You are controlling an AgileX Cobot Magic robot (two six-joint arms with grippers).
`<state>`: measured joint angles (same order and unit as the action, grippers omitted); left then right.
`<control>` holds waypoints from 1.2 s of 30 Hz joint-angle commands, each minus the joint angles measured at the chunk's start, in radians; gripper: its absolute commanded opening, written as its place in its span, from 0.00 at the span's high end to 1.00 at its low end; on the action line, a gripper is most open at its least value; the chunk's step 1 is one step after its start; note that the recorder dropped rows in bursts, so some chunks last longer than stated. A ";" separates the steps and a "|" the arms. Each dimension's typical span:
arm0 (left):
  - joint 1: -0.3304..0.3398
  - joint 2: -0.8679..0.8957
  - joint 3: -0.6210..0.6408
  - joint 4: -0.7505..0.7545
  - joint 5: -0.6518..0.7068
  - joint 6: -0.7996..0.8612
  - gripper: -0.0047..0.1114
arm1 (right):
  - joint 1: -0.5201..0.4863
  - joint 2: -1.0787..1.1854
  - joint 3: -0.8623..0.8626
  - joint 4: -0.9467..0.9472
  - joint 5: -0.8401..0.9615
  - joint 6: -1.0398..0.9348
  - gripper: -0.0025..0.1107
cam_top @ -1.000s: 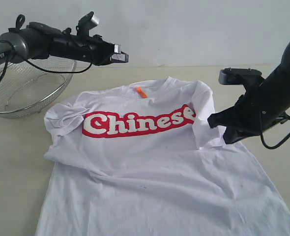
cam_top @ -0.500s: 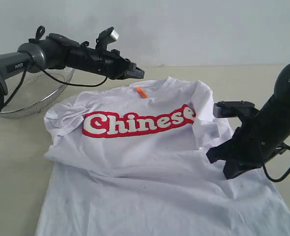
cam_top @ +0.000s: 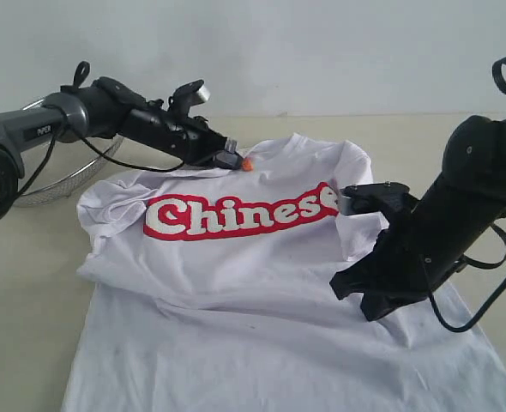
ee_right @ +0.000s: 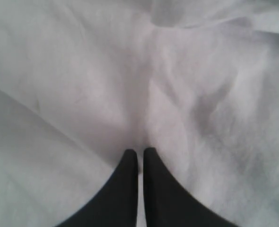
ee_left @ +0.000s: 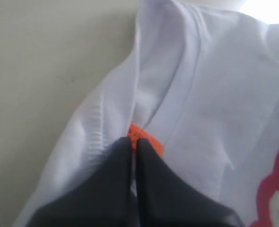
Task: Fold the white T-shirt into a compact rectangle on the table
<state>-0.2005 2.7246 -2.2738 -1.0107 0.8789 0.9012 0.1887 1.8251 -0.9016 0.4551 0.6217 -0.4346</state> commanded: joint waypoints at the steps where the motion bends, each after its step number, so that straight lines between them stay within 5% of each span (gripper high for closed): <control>1: -0.008 0.018 -0.007 0.068 -0.061 -0.087 0.92 | 0.001 0.000 0.004 -0.002 -0.001 0.006 0.98; 8: -0.015 0.024 -0.007 0.262 -0.160 -0.250 0.92 | 0.001 0.000 0.004 -0.014 0.005 0.014 0.98; 22: -0.009 0.024 -0.007 0.337 -0.299 -0.334 0.92 | 0.001 0.002 0.006 -0.198 0.099 0.207 0.98; 33: -0.005 0.024 -0.020 0.274 -0.329 -0.344 0.92 | 0.001 0.002 0.006 -0.219 0.143 0.228 0.98; 36: -0.005 0.024 -0.055 0.182 -0.317 -0.234 0.92 | 0.001 0.000 0.006 -0.224 0.110 0.213 0.98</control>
<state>-0.2160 2.7313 -2.3070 -0.7845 0.5691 0.5858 0.1887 1.8295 -0.8969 0.2476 0.7507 -0.2077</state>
